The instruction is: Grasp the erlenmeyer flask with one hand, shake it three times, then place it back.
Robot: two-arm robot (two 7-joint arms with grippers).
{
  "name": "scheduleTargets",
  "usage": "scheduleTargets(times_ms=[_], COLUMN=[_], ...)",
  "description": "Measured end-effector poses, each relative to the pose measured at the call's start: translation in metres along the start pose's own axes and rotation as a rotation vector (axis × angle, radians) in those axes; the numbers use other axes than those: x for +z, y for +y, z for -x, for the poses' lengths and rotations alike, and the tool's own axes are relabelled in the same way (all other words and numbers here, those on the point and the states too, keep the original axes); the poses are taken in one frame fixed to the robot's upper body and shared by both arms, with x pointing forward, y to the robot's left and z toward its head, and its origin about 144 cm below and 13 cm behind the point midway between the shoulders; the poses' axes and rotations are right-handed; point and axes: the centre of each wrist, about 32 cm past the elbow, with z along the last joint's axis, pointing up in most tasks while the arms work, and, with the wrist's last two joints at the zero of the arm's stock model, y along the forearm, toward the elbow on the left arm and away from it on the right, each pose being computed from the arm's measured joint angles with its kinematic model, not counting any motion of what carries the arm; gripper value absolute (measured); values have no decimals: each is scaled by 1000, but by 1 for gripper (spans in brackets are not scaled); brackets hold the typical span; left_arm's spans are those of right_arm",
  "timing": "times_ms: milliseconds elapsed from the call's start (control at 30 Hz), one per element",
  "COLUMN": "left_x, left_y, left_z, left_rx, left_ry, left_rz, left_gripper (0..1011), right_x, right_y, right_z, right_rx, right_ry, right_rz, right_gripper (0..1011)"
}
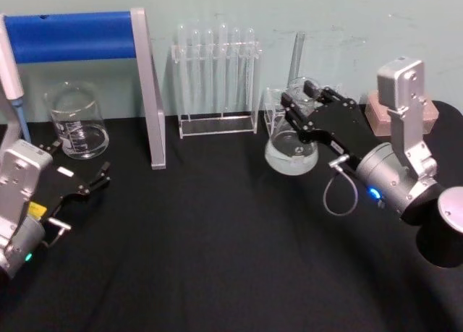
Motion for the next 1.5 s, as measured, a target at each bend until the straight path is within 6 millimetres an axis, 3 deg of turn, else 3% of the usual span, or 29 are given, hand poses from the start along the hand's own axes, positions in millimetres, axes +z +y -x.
scheduleTargets(times_ms=[300,533,1000,1500], left_x=[0,0,0,0], left_y=[0,0,0,0], left_z=[0,0,0,0], left_rx=[0,0,0,0], left_ry=[0,0,0,0], left_rz=[0,0,0,0], left_gripper=[1001,1001,1001,1001], right_x=[-1,-2,5,9], right_y=[-6,-2,16,19], right_z=[-9,-1,43,82], right_rx=[-52,-19,195,417], right_ry=[-2,8,46,70], right_rz=[11,12,-26,-26], right_gripper=[457,457,457,457])
